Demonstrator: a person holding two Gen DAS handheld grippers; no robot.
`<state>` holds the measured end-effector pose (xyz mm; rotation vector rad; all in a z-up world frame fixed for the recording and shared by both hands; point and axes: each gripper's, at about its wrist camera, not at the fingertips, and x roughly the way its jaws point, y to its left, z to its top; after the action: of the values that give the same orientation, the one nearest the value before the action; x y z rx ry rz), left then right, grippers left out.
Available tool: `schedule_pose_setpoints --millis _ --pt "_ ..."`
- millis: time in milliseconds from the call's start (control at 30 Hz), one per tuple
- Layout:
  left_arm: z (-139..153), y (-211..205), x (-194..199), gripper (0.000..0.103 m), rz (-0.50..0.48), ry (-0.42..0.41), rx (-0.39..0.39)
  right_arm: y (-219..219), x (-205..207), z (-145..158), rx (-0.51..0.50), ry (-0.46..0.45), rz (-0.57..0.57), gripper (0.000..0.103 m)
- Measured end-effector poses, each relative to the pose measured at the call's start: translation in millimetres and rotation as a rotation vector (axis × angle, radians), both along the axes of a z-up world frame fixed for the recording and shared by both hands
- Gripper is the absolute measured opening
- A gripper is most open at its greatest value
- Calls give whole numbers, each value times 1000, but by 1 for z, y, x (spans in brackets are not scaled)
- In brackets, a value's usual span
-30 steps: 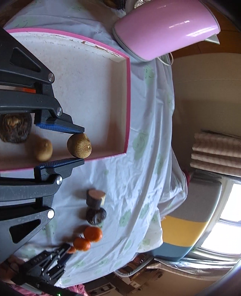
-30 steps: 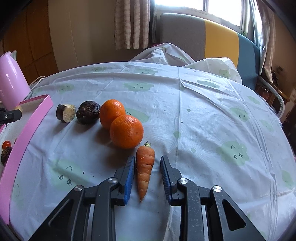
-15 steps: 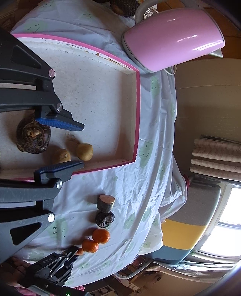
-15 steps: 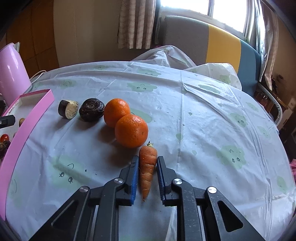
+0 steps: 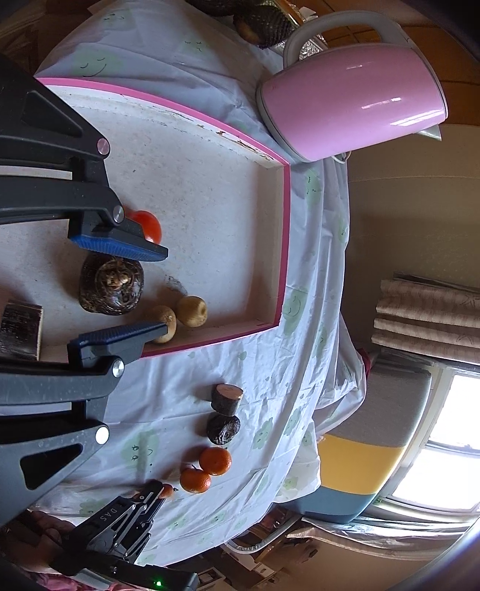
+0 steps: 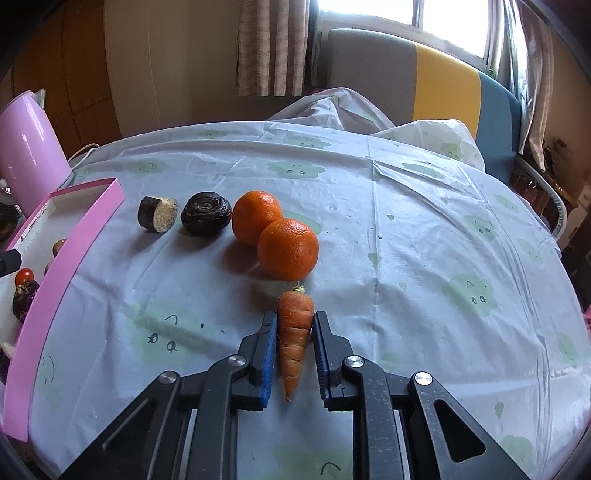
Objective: Organize fruits
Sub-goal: 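Carry the carrot into the tray with the right tool and release it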
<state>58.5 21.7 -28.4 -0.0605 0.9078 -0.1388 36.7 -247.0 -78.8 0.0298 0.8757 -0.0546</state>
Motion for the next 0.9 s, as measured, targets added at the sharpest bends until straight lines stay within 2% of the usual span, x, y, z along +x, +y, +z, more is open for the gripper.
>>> schedule_pose_setpoints --millis 333,667,867,900 --pt "-1 17 -8 34 37 0 -20 36 -8 17 69 -29 106 19" --pt "-1 64 -14 34 150 2 -52 113 -6 52 221 -64 342 19" --pt "-2 83 -18 34 205 5 -54 161 2 52 283 -11 472 20" --pt "-2 84 -18 34 210 6 -51 168 2 49 286 -4 485 23"
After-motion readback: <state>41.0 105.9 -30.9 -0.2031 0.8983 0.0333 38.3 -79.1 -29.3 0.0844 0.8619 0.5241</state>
